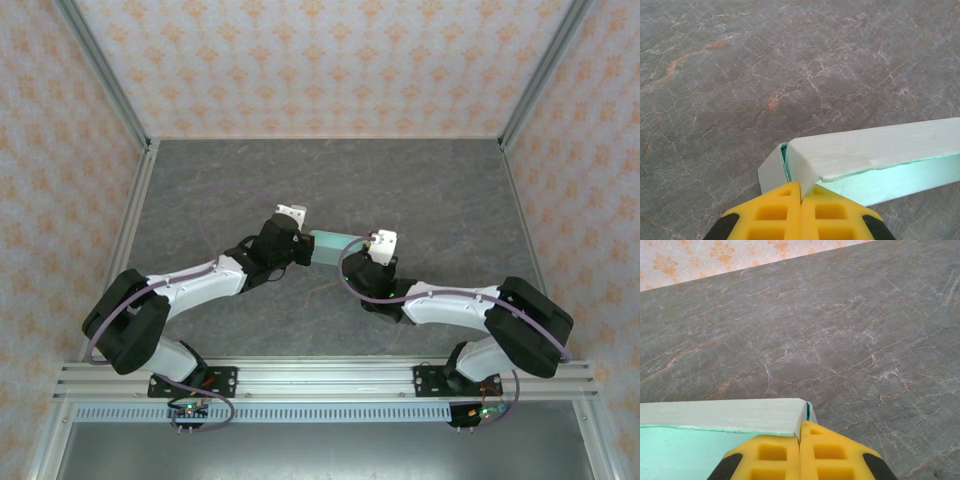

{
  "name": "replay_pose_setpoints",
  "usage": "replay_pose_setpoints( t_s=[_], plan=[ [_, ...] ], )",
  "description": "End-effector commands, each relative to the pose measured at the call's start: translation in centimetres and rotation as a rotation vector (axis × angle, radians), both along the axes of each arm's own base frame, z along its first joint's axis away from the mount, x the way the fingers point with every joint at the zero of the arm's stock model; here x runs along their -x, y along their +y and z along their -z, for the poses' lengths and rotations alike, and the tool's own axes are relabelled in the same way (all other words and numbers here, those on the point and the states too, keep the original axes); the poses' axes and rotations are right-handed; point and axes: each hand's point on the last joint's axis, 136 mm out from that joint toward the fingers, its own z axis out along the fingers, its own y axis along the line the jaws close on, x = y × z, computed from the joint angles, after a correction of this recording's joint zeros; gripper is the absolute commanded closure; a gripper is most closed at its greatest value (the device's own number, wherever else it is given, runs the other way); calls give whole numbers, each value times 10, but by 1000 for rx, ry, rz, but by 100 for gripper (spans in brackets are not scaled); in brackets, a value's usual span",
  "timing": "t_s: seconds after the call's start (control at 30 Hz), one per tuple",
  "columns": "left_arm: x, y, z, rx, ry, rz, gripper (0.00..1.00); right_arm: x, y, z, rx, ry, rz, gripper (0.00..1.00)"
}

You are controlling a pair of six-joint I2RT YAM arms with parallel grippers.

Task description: Fold the paper box

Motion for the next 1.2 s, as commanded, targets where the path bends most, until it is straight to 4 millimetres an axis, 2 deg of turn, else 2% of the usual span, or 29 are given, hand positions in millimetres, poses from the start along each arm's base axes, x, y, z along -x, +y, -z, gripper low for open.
replay_pose_setpoints(
  t_s=[0.0, 0.23, 0.5, 0.6, 0.77, 0.93, 1.1, 1.17],
  plan=[
    [21, 27, 43, -102, 122, -54, 91, 15, -22, 40, 140, 108, 10, 100],
    [25, 26, 29, -67, 103, -49, 84, 15, -25, 36, 153, 109, 29, 100],
    [37, 27, 21, -51, 116, -17, 76, 13, -23, 30, 156, 110, 31, 100],
    [44, 28, 15, -40, 120, 2, 71, 13, -23, 30, 161, 111, 36, 100],
    [48, 28, -5, -12, 99, 12, 58, 12, -22, 27, 161, 107, 30, 100],
    [33, 23, -36, 85, 96, -20, 49, 10, -19, 20, 155, 96, 19, 100],
    [4, 11, -61, 251, 110, -43, 42, 8, -15, 18, 160, 97, 11, 100],
    [-6, 5, -66, 298, 128, -43, 40, 8, -15, 18, 160, 96, 12, 100]
  ],
)
